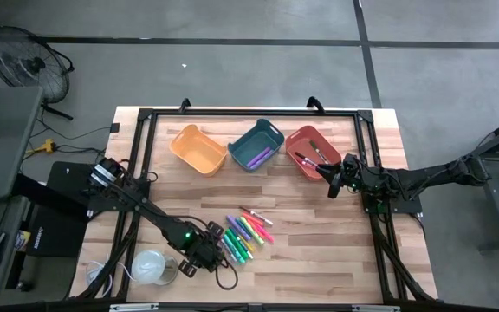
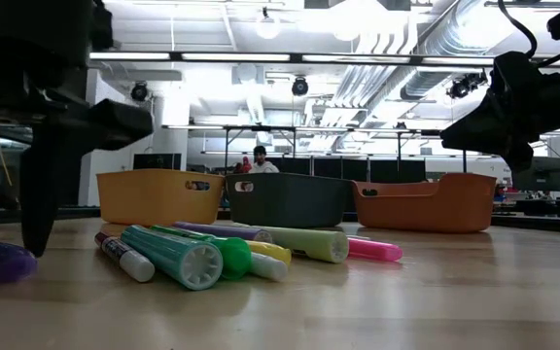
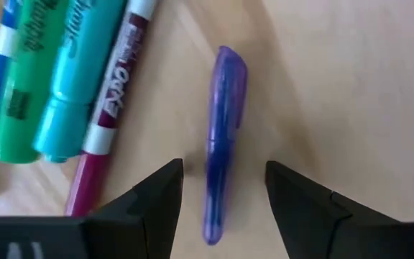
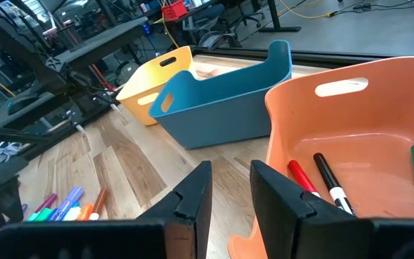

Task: Pick & Place Markers
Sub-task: Put the purple pen into the yellow bin

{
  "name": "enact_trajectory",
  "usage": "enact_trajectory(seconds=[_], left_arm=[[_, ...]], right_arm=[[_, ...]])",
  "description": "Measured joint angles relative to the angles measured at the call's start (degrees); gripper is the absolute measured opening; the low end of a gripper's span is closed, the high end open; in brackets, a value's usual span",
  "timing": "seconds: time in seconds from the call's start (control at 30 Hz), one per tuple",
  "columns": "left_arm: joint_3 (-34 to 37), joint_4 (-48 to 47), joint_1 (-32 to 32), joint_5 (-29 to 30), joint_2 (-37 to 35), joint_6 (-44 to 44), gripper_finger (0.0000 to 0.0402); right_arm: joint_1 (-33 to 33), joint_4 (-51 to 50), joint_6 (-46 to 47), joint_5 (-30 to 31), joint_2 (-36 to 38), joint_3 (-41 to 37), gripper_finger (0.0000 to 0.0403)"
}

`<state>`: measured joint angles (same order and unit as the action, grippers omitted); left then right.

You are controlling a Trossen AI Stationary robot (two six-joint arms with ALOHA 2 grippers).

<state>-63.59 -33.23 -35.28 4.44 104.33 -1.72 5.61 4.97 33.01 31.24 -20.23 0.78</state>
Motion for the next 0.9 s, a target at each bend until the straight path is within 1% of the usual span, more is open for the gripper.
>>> enact_trajectory(seconds=[0.2,0.27,0.4,0.73,0.9], left_arm=[[-0.16,0.48,-0.05,0.68,1.18,0.02,0.0196],[-0.16,0.5,-0.05,0.65,1.62,0.02,0.019],[-0.16,0.6,-0.05,-0.22,1.8,0.02,0.0155],[-0.09,1.2,-0.05,-1.13,1.89,0.39,0.0028],[-0.07,2.26,0.02,-1.09,1.96,-0.34,0.0023]], right_arm=[[0.01,0.01,0.0,-0.02,0.0,0.0,0.0085],[0.0,0.01,0.0,0.0,0.0,0.0,0.0085],[0.01,0.01,0.0,-0.01,0.0,0.0,0.0085],[-0.01,0.01,0.0,0.0,0.0,0.0,0.0085],[0.01,0.01,0.0,0.0,0.0,0.0,0.0085]])
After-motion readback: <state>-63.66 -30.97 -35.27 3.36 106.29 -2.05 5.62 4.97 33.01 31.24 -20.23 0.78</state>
